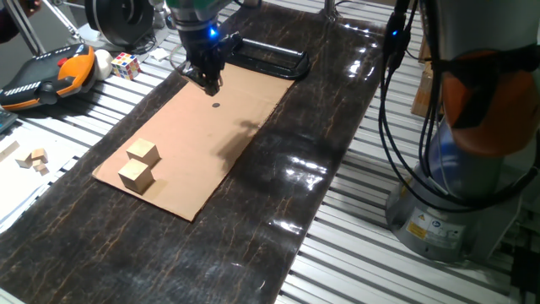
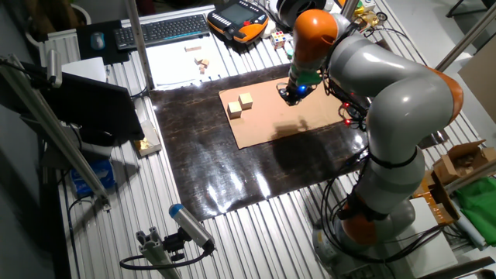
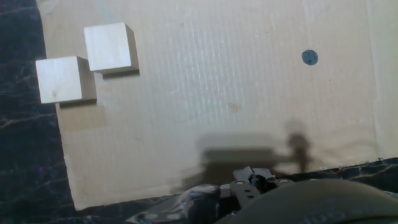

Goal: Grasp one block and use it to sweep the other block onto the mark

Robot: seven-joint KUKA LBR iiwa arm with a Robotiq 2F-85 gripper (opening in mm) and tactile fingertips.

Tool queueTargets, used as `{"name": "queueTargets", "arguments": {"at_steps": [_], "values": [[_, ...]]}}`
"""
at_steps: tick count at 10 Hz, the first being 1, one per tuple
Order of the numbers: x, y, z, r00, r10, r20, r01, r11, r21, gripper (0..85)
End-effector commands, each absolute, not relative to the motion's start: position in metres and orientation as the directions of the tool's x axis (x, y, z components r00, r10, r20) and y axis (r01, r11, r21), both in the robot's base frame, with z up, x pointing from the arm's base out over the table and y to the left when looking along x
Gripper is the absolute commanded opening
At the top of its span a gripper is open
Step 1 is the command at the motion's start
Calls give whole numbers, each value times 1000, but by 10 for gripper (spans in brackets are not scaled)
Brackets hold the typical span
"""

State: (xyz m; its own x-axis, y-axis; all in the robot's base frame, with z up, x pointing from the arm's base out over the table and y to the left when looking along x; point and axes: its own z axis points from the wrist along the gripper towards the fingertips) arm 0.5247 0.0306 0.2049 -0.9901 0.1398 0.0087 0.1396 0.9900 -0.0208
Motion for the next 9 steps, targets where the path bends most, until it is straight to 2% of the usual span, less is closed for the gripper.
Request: {"name": "queueTargets", "arguments": {"at_steps": [1,3,6,9], "values": [[523,34,203,-989,149,-1,149,988,-31,7],[527,44,197,-983,186,1,186,981,-50,7],[542,45,176,-969,247,19,247,969,-6,7],[545,47,165,-960,279,21,279,960,-3,7]]}}
